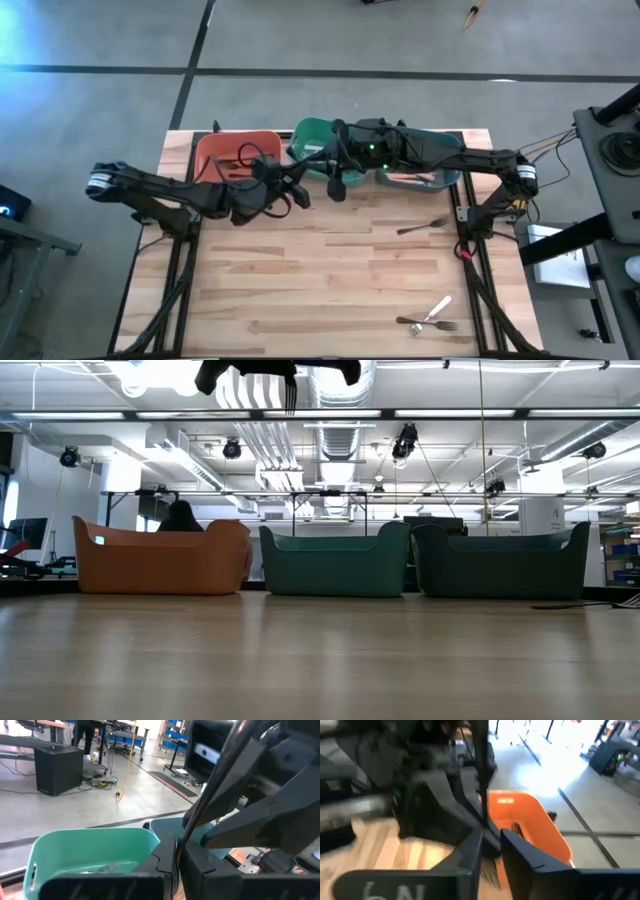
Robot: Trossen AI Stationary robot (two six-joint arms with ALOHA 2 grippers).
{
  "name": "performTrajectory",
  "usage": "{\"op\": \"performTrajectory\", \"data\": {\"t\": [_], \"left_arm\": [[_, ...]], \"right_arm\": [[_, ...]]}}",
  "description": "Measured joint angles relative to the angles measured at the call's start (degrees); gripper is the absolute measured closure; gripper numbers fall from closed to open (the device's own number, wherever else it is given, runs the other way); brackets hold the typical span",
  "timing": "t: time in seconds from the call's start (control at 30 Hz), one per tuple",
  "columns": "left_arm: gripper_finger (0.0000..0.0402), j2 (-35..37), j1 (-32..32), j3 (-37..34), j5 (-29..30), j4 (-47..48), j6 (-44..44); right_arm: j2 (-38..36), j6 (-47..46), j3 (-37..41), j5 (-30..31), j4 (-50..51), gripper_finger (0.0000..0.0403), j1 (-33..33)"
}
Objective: Sort silverware by color (type)
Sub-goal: Put the black fork into the orange bin
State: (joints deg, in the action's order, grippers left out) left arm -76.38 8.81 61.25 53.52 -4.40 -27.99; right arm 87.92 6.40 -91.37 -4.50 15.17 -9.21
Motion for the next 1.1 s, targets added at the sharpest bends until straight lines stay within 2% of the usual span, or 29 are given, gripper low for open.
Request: {"op": "performTrajectory", "data": {"t": [0.17, 0.3, 0.5, 0.63, 0.73, 0.93, 1.1], "left_arm": [[0.0402, 3.4, -1.49, 0.0, 0.13, 8.27, 0.52], [0.0402, 7.59, -5.0, 0.02, 0.69, 24.37, -0.49], [0.0401, 10.92, -13.52, 0.04, -0.02, 54.07, -7.45], [0.0401, 10.14, -20.2, -0.29, -0.65, 67.16, -9.14], [0.0401, 8.7, -25.39, -1.09, -2.41, 70.3, -6.65], [0.0401, 6.06, -32.14, -4.96, -10.56, 70.37, 0.54], [0.0401, 5.31, -32.58, -7.12, -7.95, 69.35, 0.08]], "right_arm": [[-2.67, 0.21, 0.02, 0.06, 4.46, 0.0278, -1.44], [-5.76, -0.85, 0.02, 0.17, 11.49, 0.0243, -2.68], [-8.93, -3.67, 0.02, 2.79, 24.65, 0.0235, -3.22], [-9.4, -6.36, 0.02, 4.72, 32.43, 0.0245, -3.22], [-9.15, -8.29, 0.02, 4.88, 36.88, 0.0253, -3.22], [-9.07, -12.05, 0.09, 6.74, 44.38, 0.0267, -3.17], [-9.72, -14.38, 0.13, 8.14, 48.21, 0.0273, -3.17]]}}
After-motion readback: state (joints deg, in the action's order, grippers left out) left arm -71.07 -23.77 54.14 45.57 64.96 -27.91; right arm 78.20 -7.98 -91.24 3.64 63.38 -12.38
